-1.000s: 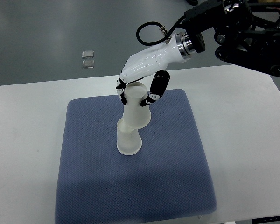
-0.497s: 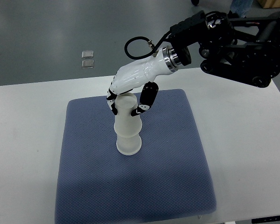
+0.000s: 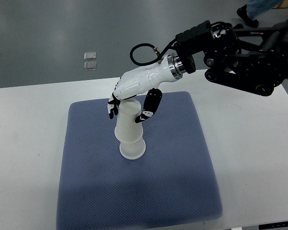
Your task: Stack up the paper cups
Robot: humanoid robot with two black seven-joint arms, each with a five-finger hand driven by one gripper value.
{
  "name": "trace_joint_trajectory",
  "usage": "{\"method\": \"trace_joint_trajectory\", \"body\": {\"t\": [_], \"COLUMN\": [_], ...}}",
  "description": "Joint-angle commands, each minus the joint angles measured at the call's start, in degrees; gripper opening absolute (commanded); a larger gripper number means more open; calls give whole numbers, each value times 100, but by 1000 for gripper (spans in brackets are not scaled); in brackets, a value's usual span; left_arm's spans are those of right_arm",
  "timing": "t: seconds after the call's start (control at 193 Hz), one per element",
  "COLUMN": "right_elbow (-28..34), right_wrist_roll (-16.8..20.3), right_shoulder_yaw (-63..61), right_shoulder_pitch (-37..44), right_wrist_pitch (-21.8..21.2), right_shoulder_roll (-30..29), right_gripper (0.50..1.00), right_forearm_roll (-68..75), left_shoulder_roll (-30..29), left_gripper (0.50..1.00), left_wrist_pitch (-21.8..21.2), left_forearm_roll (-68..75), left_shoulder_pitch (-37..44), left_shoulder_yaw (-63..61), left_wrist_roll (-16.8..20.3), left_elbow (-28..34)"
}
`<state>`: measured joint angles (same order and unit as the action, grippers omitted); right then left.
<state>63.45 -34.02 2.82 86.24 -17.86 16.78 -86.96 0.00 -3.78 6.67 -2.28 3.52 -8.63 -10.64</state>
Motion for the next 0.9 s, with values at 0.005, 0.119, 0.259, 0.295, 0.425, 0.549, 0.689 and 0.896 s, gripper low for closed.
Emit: {"method": "trace_joint_trajectory", "body": {"t": [0.005, 0.119, 0.259, 0.295, 0.425, 0.549, 0.689, 0.896], "right_elbow": [1, 1, 1, 1, 1, -228, -887, -1634], "right_wrist_roll": [-9, -9, -9, -9, -9, 0, 88, 475], "right_shoulder_yaw": [0, 0, 0, 0, -9, -220, -457, -466], "right_shoulder_pitch": [-2, -2, -2, -2, -2, -37, -275, -758], "right_wrist_pitch": [2, 2, 2, 2, 2, 37, 37, 415], "right_shoulder_roll": [1, 1, 1, 10, 45, 80, 80, 98], "right_gripper": [787, 799, 838, 848, 881, 899, 907, 909], "right_forearm_roll": [21, 39, 39, 48, 57, 144, 382, 1595], "left_shoulder_roll": [0, 0, 0, 0, 0, 0, 0, 0], "left_gripper": [1000, 1000, 1000, 1000, 1000, 1000, 1000, 1000], "left_wrist_pitch": [0, 0, 0, 0, 0, 0, 0, 0], "left_forearm_roll": [1, 1, 1, -8, 1, -8, 1, 1], "left_shoulder_pitch": [-1, -1, -1, 8, -1, 8, -1, -1], "left_shoulder_yaw": [0, 0, 0, 0, 0, 0, 0, 0], "left_wrist_roll": [1, 1, 1, 1, 1, 1, 1, 1], "left_elbow": [0, 0, 0, 0, 0, 0, 0, 0]}}
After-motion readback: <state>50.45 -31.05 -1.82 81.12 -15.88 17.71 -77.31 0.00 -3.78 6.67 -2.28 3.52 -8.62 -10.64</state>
